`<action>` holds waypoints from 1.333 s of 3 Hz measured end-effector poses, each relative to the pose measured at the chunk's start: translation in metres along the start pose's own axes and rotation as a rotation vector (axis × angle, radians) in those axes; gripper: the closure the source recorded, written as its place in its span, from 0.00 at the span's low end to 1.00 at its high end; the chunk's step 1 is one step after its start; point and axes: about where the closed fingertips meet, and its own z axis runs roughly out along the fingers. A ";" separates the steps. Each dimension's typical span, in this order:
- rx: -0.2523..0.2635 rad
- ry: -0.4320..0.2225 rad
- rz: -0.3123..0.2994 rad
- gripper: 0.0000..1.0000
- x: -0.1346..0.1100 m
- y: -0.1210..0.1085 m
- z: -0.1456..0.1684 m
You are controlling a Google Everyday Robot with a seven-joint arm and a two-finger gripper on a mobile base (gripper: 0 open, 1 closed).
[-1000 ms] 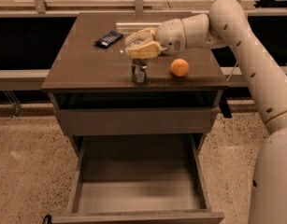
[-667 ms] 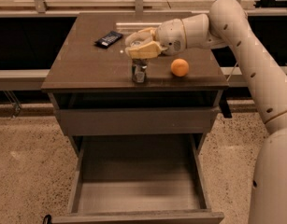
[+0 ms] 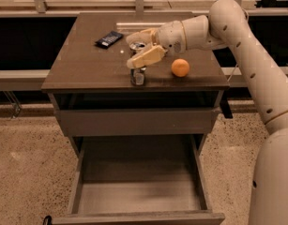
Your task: Pick redbull can from middle drawer and place on counter
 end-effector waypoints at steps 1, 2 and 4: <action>-0.002 0.000 0.000 0.00 0.000 0.000 0.002; -0.001 -0.003 -0.020 0.00 -0.002 0.002 -0.002; 0.128 0.053 -0.105 0.00 -0.022 0.029 -0.071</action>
Offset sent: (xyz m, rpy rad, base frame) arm -0.0022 -0.0049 0.0039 0.0146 -0.0319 0.0132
